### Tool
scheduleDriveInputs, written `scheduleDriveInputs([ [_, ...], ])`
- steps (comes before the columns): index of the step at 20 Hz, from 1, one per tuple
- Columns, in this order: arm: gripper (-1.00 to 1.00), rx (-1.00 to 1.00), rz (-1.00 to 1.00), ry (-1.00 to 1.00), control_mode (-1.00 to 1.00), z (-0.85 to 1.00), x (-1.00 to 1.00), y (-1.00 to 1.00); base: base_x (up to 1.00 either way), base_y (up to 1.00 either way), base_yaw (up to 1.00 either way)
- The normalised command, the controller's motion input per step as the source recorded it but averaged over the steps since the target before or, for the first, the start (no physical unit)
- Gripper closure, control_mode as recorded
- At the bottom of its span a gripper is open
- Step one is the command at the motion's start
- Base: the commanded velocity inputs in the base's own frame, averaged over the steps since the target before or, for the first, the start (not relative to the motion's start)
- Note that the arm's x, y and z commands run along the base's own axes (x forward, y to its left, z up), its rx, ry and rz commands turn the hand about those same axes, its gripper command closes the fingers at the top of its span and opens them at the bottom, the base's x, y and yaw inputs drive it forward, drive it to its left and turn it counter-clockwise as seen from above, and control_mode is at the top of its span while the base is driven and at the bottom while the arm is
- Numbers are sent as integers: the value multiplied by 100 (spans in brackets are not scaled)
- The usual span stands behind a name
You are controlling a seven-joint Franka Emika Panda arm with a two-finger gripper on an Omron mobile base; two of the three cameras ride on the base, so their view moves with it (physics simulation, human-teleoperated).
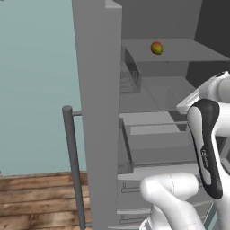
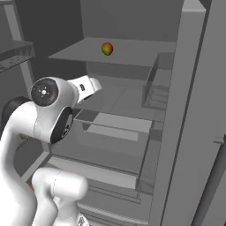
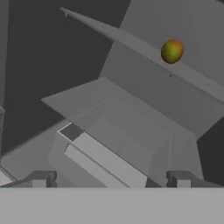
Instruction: Retrieve the mango and peach from the fridge and place them into the bowl on the dining table.
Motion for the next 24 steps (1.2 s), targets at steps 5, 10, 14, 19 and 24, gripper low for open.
scheduleDriveInputs([
  [5, -100, 1, -13, 0, -100, 53, 5, 0, 0, 0, 0],
  [10, -100, 13, -12, 0, -100, 24, 0, -10, 0, 0, 0],
  [14, -100, 19, -9, -5, -100, 2, 0, -5, 0, 0, 0],
  [19, -100, 24, -10, -13, -100, 0, 1, -1, 0, 0, 0],
  [24, -100, 21, -6, -12, -100, 3, 7, 0, 0, 0, 0],
])
